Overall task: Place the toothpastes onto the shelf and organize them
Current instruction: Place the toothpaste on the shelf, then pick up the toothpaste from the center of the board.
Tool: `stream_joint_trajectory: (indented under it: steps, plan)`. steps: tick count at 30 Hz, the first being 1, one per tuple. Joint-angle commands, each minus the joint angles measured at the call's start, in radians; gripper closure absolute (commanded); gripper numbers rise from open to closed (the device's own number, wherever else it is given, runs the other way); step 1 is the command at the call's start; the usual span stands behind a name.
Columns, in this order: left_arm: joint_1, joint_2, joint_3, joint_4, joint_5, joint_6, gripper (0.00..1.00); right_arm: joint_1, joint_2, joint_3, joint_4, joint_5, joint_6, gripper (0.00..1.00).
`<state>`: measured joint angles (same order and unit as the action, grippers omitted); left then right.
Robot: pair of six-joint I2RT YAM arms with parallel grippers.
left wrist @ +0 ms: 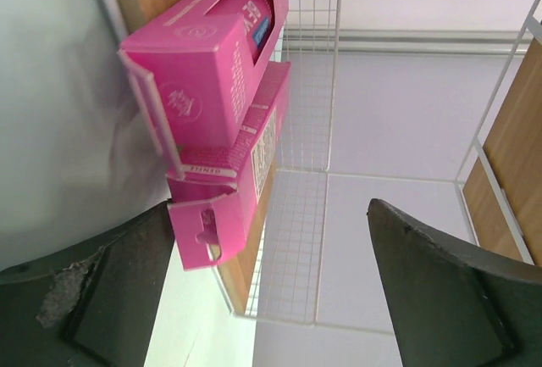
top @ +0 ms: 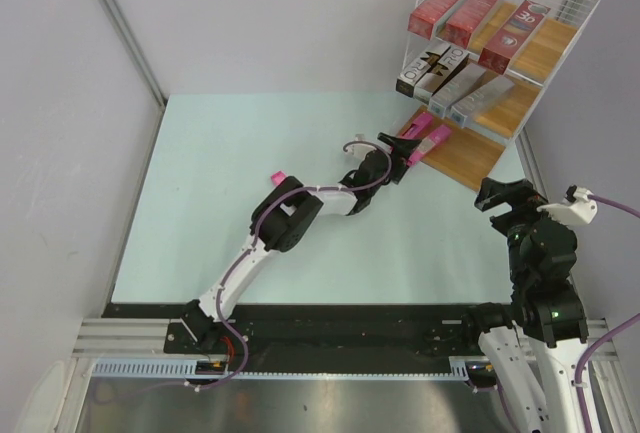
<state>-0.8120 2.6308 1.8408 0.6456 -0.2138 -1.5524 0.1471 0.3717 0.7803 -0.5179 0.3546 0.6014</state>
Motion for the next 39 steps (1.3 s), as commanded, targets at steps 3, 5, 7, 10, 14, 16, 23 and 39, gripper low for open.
stream_joint_trajectory:
  steps: [3,5,7,10,14,16,23,39]
  plan:
    - [0.000,-0.135,-0.190,0.025,-0.024,0.129,0.00,0.003,0.007,0.040,0.001,-0.023,-0.017,0.00]
    - [0.002,-0.188,-0.219,-0.022,-0.038,0.221,0.00,0.005,0.013,0.040,-0.001,-0.034,-0.015,0.00]
    - [0.002,-0.228,-0.277,-0.024,-0.053,0.287,0.00,0.003,0.019,0.040,0.001,-0.057,-0.017,0.00]
    - [0.007,-0.294,-0.319,-0.038,-0.059,0.377,0.00,0.005,0.035,0.040,0.005,-0.080,-0.014,0.00]
    - [0.011,-0.420,-0.415,-0.060,-0.099,0.514,0.00,0.005,0.052,0.040,0.016,-0.146,-0.025,0.00]
    - [0.020,-0.517,-0.497,-0.046,-0.122,0.603,0.00,0.006,0.074,0.040,0.019,-0.178,-0.023,0.00]
    - [0.071,-0.770,-0.571,-0.156,-0.087,0.969,0.00,0.020,0.167,0.042,0.047,-0.310,-0.025,0.00]
    - [0.191,-1.236,-0.725,-0.593,-0.036,1.206,0.00,0.646,0.617,0.125,0.245,0.044,-0.117,0.00]
